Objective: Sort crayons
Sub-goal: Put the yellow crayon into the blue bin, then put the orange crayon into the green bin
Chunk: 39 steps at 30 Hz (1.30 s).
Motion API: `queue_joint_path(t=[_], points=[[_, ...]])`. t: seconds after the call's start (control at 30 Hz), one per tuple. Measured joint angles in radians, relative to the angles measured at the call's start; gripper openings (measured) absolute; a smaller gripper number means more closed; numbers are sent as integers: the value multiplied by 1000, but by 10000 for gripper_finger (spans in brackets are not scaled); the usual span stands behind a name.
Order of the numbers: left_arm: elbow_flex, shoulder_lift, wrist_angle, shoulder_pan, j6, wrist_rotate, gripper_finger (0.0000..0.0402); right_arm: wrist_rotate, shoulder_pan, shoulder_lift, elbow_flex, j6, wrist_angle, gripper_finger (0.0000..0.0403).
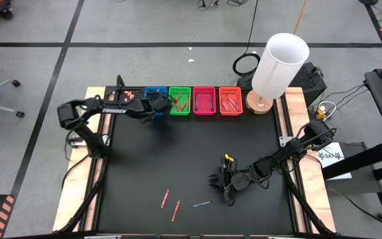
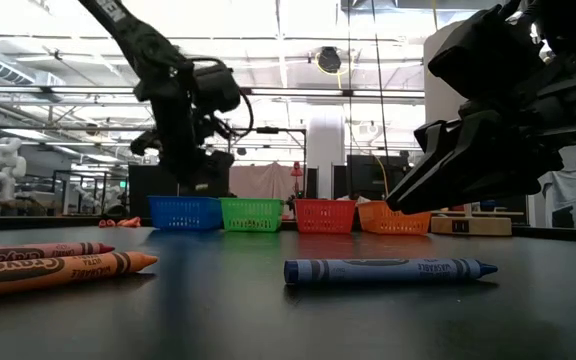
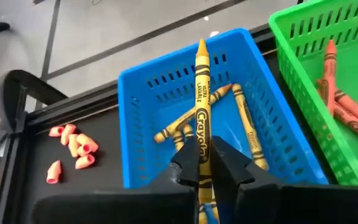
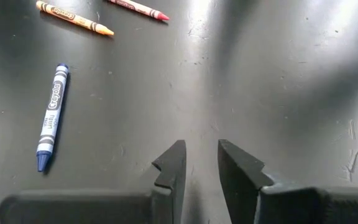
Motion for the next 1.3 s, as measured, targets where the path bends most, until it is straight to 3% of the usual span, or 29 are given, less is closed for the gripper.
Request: queue_joint_path(t=[0.23, 0.43, 0.53, 0.67, 0.83, 1.07, 1.3], points=[[0, 31, 24, 21, 2, 22, 88, 0, 0, 0, 0, -1, 0, 80], [0, -1, 9, -39, 8, 22, 155, 0, 0, 0, 0, 3, 2, 80], [0, -36, 2, -118, 17, 22, 171, -22, 0, 0, 0, 20, 29, 80], [0, -94, 7, -267, 26, 22, 175, -159, 0, 9, 16, 18, 38, 80], [0, -124, 13, -492, -10, 14, 176, -218, -6, 48, 112, 1, 47, 80], [0, -124, 7, -772, -75, -199, 176, -414, -8, 208, 376, -161, 0, 80], [-11, -124, -111, -1002, -75, -491, 176, -428, -20, 371, 678, -309, -233, 80]])
